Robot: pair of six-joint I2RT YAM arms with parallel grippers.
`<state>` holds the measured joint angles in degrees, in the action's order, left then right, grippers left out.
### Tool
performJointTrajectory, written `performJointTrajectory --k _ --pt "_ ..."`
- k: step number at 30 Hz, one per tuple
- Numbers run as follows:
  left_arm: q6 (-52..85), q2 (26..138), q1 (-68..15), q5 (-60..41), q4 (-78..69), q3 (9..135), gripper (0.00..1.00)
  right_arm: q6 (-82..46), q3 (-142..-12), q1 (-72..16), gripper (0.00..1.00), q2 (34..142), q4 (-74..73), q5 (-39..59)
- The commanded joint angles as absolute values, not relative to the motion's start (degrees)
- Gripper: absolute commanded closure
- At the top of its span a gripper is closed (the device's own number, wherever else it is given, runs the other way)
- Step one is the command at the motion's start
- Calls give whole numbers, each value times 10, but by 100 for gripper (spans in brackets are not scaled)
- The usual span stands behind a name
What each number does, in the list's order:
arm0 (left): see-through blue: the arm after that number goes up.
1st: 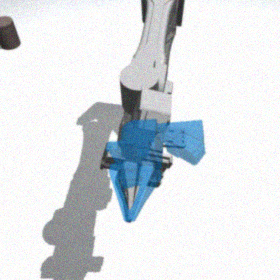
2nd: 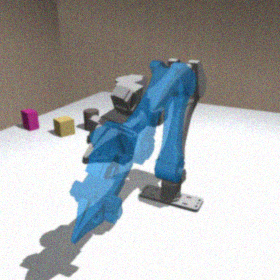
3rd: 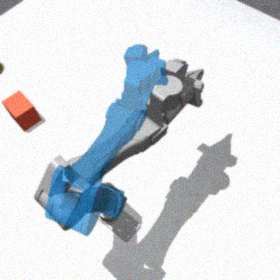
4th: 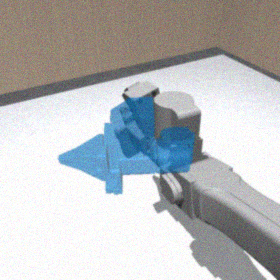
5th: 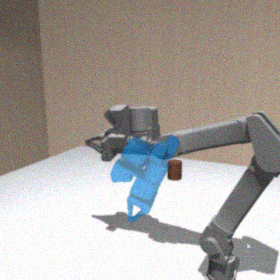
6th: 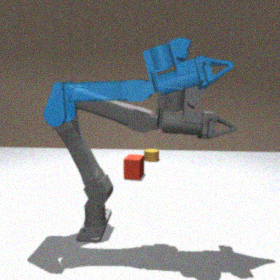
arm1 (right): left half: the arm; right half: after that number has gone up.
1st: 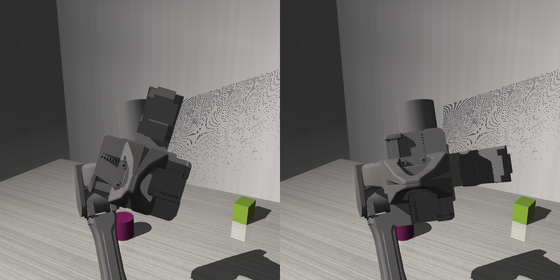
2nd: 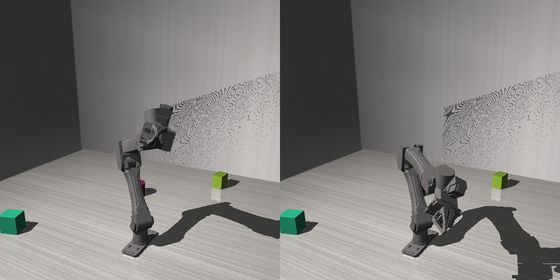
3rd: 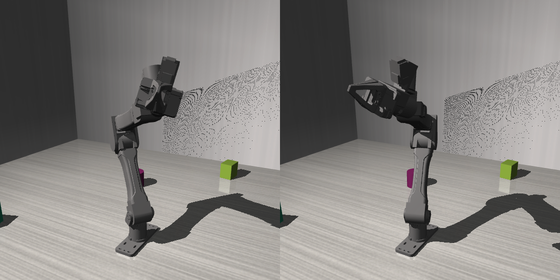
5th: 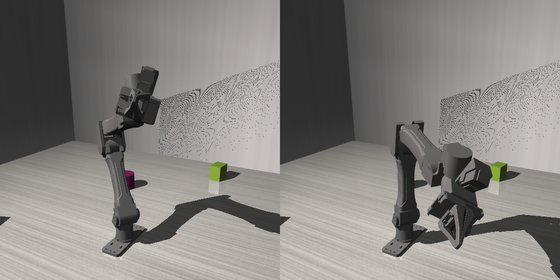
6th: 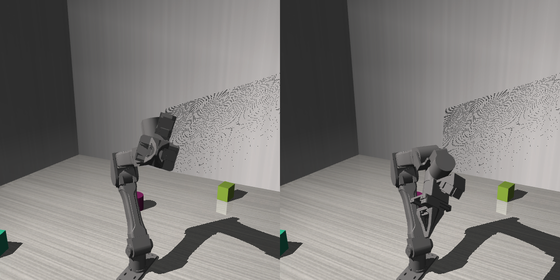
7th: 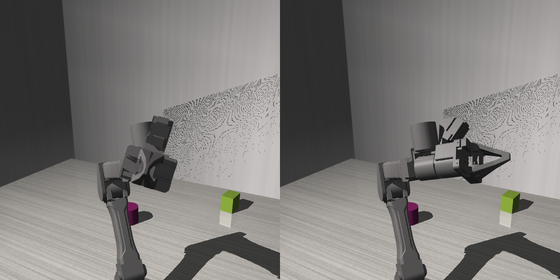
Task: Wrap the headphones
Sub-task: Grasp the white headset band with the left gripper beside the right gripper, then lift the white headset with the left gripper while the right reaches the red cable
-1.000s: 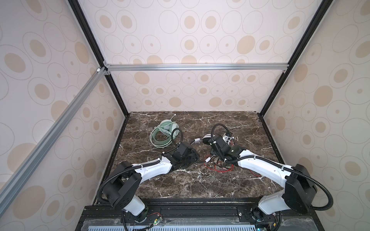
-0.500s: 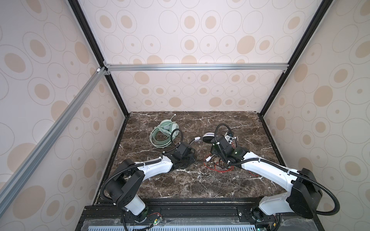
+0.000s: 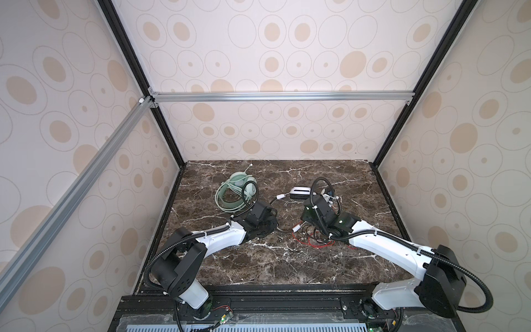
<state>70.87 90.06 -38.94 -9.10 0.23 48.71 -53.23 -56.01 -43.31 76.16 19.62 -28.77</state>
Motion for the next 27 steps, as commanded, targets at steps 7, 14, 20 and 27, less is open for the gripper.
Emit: performJointTrajectory --k 7,14,20,27 --pt "549 822 -330 -67 85 515 100 -280 -534 -429 17 577 226 -197" --pt "453 733 -270 -74 222 542 100 -246 -587 -397 11 460 399 -139" --pt "480 680 -269 -94 408 620 100 -280 -546 -273 8 422 434 62" --pt "591 614 -268 -94 551 679 100 -333 -452 -232 9 439 365 222"
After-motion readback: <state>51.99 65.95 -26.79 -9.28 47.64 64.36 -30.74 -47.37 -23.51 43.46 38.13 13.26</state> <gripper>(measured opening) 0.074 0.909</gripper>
